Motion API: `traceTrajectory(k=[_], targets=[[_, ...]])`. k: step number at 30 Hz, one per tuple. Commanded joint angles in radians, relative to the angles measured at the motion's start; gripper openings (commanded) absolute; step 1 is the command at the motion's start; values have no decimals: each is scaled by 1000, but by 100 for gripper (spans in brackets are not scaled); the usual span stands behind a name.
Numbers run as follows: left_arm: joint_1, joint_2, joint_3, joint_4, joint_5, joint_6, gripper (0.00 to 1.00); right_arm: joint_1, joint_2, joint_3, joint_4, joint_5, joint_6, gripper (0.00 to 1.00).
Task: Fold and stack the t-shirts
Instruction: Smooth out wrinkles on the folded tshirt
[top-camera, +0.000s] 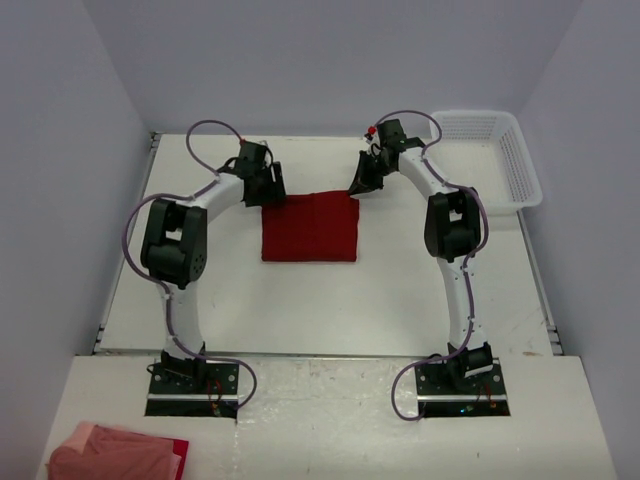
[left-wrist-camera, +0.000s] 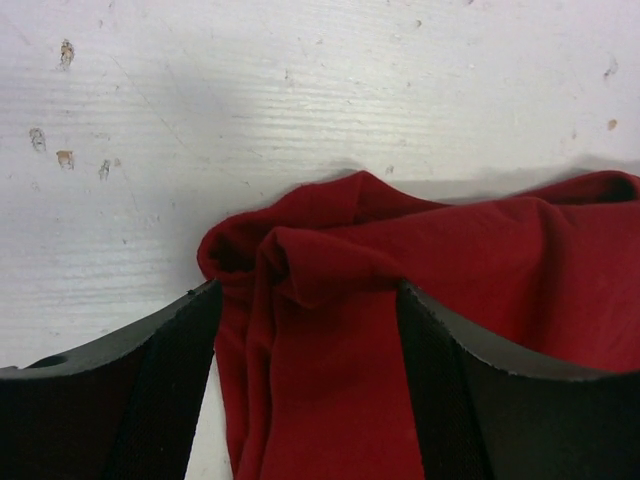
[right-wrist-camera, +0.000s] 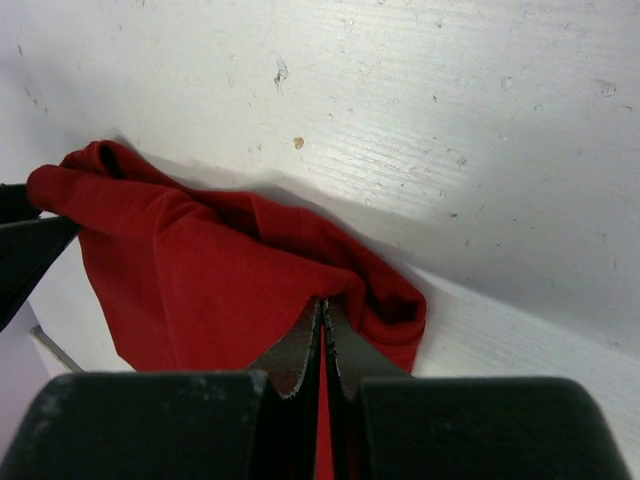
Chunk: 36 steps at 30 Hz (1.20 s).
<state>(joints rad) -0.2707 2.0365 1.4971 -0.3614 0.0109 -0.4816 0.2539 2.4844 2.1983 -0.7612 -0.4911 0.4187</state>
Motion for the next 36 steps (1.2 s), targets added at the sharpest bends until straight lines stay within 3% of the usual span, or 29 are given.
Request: traceTrajectory(k=[1, 5, 8, 9, 11, 12, 33, 34, 36], targets=[[-2, 30, 57, -5, -46, 26, 71, -8, -13, 24, 30, -10, 2, 0], [-2, 63, 80, 6, -55, 28, 64, -10, -13, 24, 30, -10, 0, 0], [-2, 79, 97, 10, -58, 28, 45, -11, -10, 23, 30, -10, -3, 0], [-2, 80, 100, 10, -64, 28, 30, -13, -10, 21, 30, -7, -4, 0], [1, 80, 101, 13, -75, 24, 15, -13, -7, 24, 25, -6, -6, 0], [2, 80, 103, 9, -77, 24, 0, -15, -5, 24, 25, -1, -6, 0], [36, 10, 9, -5, -189, 3, 0, -42, 19, 61, -16, 42, -3, 0], [36, 5, 8, 2, -192, 3, 4, -42, 22, 64, -16, 43, -9, 1], [34, -27, -11, 16, -192, 3, 22, -44, 12, 54, -4, 46, -26, 14]])
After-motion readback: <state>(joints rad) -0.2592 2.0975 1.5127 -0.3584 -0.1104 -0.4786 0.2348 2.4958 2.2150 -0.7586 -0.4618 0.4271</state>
